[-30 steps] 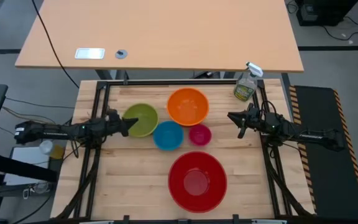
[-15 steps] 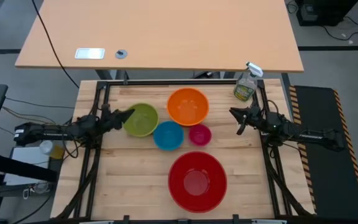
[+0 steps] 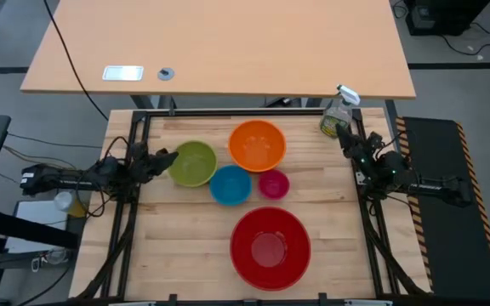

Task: Nest bowls inside each other
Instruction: Stack the orange bowl on top of the large red bowl

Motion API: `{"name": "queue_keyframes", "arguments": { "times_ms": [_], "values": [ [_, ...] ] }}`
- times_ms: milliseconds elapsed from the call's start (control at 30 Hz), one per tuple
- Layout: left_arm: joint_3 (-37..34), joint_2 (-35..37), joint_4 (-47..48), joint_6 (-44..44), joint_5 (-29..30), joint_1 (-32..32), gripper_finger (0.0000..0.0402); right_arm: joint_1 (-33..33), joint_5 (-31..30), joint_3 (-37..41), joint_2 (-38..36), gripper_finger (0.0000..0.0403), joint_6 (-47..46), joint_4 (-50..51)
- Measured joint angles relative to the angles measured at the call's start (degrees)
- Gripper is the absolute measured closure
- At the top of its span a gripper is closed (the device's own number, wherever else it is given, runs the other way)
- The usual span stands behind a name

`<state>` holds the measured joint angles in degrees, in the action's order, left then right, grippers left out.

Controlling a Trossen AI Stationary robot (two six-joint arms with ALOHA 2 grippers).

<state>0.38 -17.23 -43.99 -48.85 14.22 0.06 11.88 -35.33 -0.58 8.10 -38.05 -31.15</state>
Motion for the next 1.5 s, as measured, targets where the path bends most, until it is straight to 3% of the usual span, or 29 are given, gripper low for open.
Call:
{"name": "queue_keyframes", "arguments": {
  "times_ms": [233,400,500,733,933,1100,1300,1433,1500],
  "values": [
    [0.3,0.0,1.0,0.5,3.4,-0.4,0.0397,0.0,6.0,0.0,3.7,0.034,-12.5,-1.6],
    [5.3,0.0,12.4,2.1,4.2,-0.4,0.0356,-0.1,15.7,-2.8,9.6,0.034,-18.4,-1.5],
    [9.7,-0.9,24.6,1.9,4.1,-0.4,0.0317,-1.0,21.5,-8.3,14.9,0.034,-15.9,2.9],
    [22.0,-5.1,52.0,5.2,3.1,-0.4,0.0235,-3.9,25.5,-30.2,32.3,0.034,-5.4,34.4],
    [29.4,-9.3,63.7,7.1,3.2,-0.4,0.0202,-5.1,33.7,-43.2,47.2,0.0321,1.7,44.2],
    [32.3,-12.4,68.4,6.2,3.2,-0.4,0.0193,-6.5,37.6,-50.8,57.2,0.0273,5.9,49.2],
    [33.4,-15.5,70.9,3.3,3.3,-0.4,0.0192,-8.2,38.2,-57.0,64.5,0.0211,9.0,50.8],
    [33.4,-17.8,72.3,1.2,3.2,-0.3,0.0193,-8.5,34.8,-62.2,68.9,0.0191,9.6,56.5],
    [33.4,-19.0,72.1,0.5,3.2,-0.2,0.0193,-8.5,30.1,-65.6,71.2,0.0188,8.9,62.9]
  ]
}}
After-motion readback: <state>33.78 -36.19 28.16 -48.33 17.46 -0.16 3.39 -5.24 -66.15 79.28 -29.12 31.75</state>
